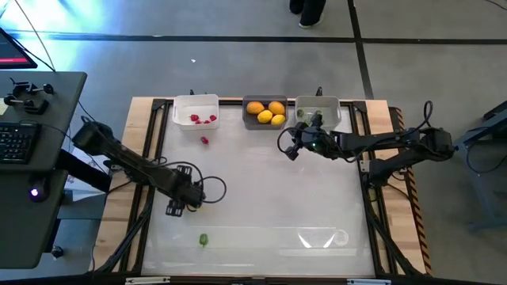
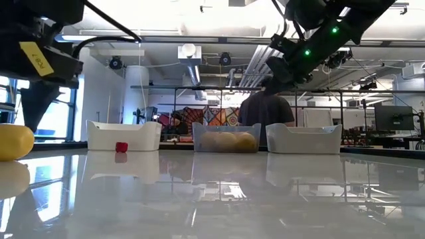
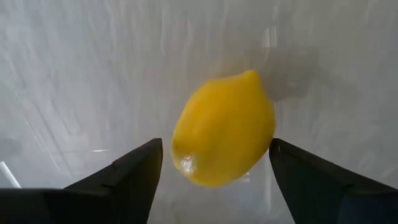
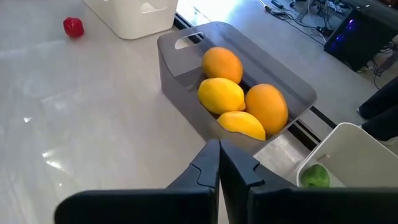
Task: Sort produce into baskets
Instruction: Put the lemon into the black bin
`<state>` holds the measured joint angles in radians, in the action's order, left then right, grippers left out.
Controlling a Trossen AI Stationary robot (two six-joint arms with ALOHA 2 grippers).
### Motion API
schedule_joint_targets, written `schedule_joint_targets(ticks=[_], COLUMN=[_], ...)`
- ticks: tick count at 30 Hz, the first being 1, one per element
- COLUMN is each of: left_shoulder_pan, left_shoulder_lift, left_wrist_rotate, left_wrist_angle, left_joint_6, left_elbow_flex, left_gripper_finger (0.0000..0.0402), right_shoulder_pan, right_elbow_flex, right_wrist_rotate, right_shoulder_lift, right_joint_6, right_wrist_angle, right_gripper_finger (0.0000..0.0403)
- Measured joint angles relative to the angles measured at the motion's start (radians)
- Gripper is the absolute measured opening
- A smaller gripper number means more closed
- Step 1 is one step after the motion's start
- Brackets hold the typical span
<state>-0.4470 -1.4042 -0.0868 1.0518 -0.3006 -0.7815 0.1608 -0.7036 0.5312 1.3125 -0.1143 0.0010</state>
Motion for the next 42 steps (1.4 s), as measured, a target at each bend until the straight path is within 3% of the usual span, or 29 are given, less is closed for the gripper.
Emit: schedule_joint_targets(ticks=[14,20,24,35,42], left_shoulder_pan=[0.003,0.065,0.164,0.601,0.781], left_shoulder_lift=[-0.007,-0.003,-0.003,-0.029,-0.184], left_wrist_rotate=[-0.01,-0.03,-0.087,-0.149,-0.128], left_wrist_angle=[-0.067,-0.073,-0.074,-0.213,-0.301], left_joint_6=[0.052,0.132,0.28,0.837,1.016], left_elbow_flex=[-0.002,-0.049,-0.121,-0.377,-0.556], left_gripper_finger=[0.0167,0.0153,0.0153,0.0152,0.0152], right_shoulder_pan=[0.0,0.0,0.008,0.091,0.147], right_elbow_flex=[0.0,0.0,0.0,0.0,-0.002], right_wrist_rotate=[0.0,0.0,0.0,-0.054,-0.072], right_shoulder_lift=[0.0,0.0,0.0,0.0,0.0], right_joint_6=[0.007,0.022,0.046,0.116,0.16], right_wrist_angle=[-0.016,-0.016,-0.016,0.048,0.119], right_gripper_finger=[0.0,0.0,0.0,0.0,0.0])
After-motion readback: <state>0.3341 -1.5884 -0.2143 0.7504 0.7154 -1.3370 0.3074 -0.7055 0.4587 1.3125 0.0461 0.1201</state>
